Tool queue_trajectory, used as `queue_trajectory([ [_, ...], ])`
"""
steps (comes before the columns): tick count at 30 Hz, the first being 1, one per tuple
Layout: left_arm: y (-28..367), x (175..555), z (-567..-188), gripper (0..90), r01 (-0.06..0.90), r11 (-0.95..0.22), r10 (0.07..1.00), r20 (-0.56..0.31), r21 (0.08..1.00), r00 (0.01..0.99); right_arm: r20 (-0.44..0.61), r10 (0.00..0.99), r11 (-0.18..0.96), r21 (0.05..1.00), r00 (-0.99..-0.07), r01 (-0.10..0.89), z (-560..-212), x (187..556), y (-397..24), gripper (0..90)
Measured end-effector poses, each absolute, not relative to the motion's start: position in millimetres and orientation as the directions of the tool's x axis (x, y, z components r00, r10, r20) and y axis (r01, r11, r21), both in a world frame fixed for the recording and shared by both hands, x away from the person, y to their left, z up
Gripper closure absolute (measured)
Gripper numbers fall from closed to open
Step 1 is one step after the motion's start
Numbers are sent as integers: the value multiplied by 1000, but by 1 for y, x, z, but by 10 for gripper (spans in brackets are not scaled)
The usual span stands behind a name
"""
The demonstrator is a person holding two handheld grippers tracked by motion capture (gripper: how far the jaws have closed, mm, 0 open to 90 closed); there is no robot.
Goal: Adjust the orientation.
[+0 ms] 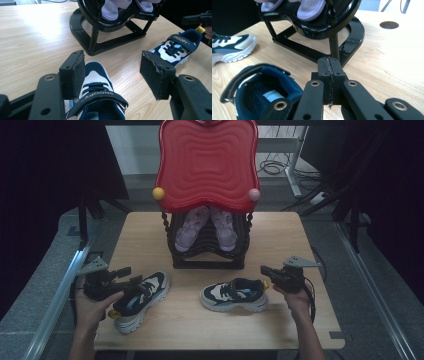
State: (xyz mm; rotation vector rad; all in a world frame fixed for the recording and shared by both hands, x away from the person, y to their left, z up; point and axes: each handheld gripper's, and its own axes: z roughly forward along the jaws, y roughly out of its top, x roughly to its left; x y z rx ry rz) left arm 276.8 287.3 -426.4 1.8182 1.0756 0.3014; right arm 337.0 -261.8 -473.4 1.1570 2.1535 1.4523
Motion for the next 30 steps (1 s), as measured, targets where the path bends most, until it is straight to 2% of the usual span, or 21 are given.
queue_trajectory([
  [9,289,277,-427,375,540,-140,782,-242,830,575,186,737,191,865,-650,463,-480,334,-264,894],
  [22,290,277,-427,374,543,-141,783,-243,828,573,130,722,266,855,-680,446,-481,324,-257,893],
  [30,291,278,-428,374,545,-138,784,-245,827,571,132,722,264,855,-679,447,-481,321,-260,894],
])
